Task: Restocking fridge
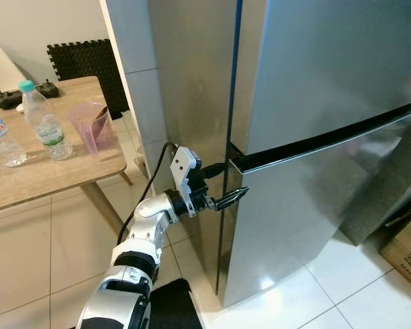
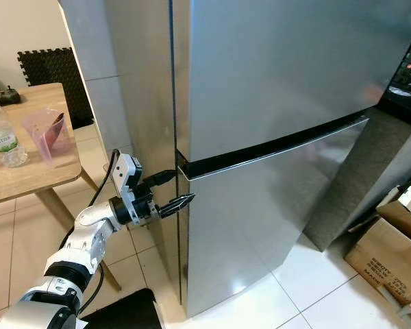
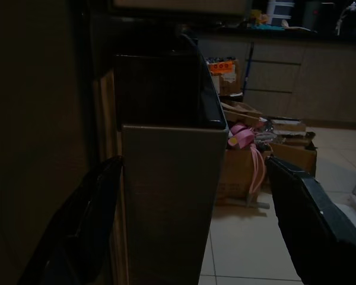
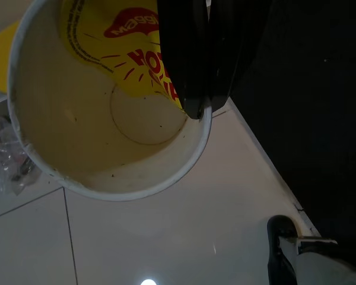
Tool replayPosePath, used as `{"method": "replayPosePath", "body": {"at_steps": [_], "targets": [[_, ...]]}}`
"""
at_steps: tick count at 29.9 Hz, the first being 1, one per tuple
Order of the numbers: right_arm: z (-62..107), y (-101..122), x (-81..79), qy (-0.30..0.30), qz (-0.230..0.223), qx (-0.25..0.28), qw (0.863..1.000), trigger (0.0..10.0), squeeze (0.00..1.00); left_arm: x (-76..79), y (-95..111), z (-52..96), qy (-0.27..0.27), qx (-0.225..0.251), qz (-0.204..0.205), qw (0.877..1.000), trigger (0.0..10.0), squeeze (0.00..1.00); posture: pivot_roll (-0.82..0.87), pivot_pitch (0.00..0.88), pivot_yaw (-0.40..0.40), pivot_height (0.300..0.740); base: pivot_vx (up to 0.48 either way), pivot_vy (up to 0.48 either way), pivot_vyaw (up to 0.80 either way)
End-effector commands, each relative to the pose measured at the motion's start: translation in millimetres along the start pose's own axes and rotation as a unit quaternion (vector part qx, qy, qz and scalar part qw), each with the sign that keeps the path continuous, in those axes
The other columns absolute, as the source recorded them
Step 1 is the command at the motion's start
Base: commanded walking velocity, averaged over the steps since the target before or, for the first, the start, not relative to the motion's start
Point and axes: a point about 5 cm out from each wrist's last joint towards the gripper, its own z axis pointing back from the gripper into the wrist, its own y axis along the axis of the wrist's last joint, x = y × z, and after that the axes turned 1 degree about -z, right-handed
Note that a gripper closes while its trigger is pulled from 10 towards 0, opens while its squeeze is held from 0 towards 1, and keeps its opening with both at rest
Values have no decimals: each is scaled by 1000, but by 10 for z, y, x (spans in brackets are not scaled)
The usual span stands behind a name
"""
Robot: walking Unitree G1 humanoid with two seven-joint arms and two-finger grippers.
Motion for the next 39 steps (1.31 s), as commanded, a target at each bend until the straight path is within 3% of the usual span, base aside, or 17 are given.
{"method": "replayPosePath", "body": {"at_steps": [1,20,39], "targets": [[3,-23,-8,-2,-9,-1,1000,10000,0,271,-129,-208,-101,-23,11,995,10000,0,-98,0,-10,740,0,0,0],[3,-25,-14,-1,-8,-2,1000,10000,0,265,-104,-198,-92,-20,16,995,10000,0,-97,0,-10,740,0,0,0],[4,-29,-16,-2,-6,-1,1000,10000,0,401,-184,-228,-130,-34,28,991,10000,0,-98,0,-9,740,0,0,0]]}}
